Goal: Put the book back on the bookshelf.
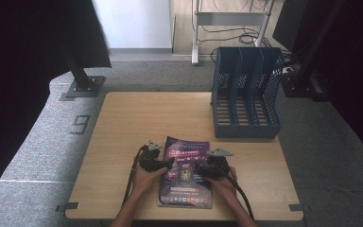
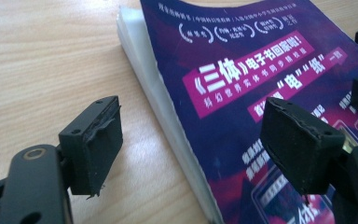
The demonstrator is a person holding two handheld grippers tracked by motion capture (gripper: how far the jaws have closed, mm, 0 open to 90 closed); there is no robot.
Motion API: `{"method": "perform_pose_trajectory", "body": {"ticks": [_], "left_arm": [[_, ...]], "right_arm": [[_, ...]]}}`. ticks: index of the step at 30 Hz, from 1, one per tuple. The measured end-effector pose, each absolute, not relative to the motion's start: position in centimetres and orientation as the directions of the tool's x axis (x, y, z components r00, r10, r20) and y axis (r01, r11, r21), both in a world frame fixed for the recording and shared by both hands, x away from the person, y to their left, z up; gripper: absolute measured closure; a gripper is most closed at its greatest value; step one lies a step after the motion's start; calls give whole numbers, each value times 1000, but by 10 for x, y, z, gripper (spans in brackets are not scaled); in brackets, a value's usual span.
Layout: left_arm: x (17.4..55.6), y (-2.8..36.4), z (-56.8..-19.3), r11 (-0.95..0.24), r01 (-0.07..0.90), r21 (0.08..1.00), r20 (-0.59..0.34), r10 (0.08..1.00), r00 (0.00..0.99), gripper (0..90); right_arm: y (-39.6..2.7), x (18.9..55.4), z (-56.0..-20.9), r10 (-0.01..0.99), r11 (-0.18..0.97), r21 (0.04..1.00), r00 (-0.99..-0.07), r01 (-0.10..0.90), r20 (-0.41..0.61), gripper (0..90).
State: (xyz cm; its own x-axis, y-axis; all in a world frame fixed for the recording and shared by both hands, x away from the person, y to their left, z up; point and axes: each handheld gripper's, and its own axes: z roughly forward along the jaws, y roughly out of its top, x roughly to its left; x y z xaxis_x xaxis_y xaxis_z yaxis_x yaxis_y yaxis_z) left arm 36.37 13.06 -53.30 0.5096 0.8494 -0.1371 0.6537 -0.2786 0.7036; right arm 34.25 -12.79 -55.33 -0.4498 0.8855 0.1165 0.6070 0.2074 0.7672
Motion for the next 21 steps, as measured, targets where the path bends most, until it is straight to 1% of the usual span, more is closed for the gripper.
{"method": "perform_pose_trajectory", "body": {"ticks": [9, 21], "left_arm": [[370, 121, -539, -289, 675, 679, -143, 850, 508, 204], [369, 113, -542, -290, 679, 674, -149, 847, 510, 202]], "right_arm": [[-128, 343, -553, 884, 207, 766, -452, 608, 119, 241], [-128, 343, -553, 884, 208, 767, -452, 607, 118, 242]]}}
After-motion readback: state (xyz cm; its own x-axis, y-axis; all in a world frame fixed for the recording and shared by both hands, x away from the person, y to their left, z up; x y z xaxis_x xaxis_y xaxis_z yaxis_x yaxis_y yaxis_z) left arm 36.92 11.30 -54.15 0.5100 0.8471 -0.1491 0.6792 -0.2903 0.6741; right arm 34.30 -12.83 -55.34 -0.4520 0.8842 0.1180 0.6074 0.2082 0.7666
